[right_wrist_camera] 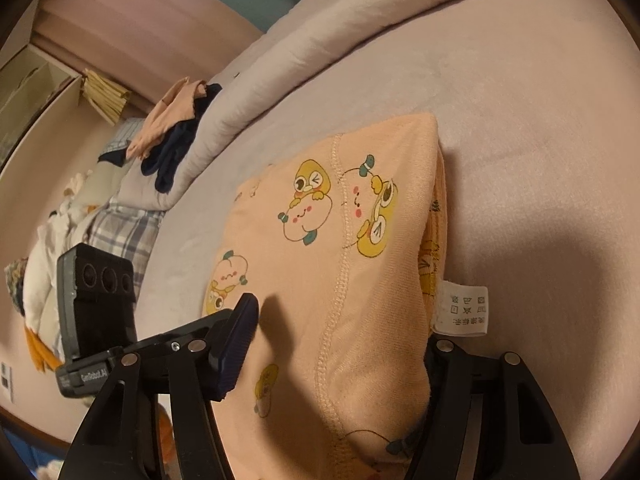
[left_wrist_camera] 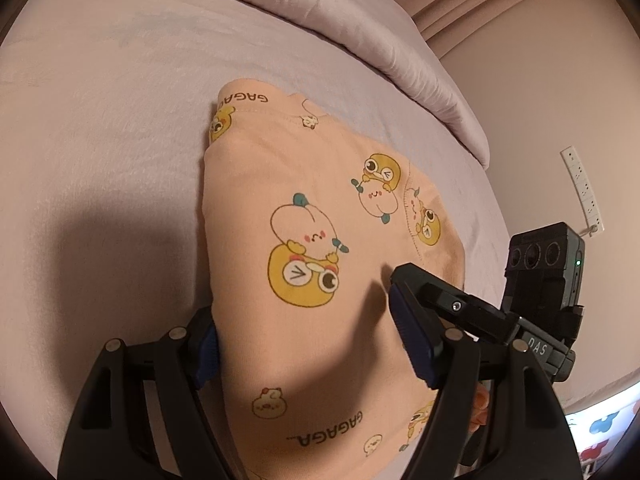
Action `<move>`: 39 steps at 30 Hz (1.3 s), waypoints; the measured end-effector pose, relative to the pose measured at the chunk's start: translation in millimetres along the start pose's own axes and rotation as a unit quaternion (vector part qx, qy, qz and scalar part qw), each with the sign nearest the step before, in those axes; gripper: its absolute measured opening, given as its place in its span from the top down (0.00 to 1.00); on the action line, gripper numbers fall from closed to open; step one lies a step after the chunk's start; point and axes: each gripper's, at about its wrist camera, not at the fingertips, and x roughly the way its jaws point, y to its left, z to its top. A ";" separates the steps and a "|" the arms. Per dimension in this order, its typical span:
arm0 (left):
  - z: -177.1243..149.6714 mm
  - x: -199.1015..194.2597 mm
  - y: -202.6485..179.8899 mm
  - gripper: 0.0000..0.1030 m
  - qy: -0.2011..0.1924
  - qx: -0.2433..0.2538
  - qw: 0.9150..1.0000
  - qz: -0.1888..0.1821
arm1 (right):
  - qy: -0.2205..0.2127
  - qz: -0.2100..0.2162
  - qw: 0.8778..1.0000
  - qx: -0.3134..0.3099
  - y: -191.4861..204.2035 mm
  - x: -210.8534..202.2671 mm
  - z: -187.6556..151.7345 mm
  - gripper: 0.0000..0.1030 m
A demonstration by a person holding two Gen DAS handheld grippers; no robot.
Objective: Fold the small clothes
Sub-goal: 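Grasp the tagged side with the right tool and lift it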
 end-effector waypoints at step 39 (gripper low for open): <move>-18.7 -22.8 -18.1 0.69 -0.024 0.035 0.996 0.077 | -0.069 -0.114 0.980 -0.147 70.8 -15.8 -24.5 0.77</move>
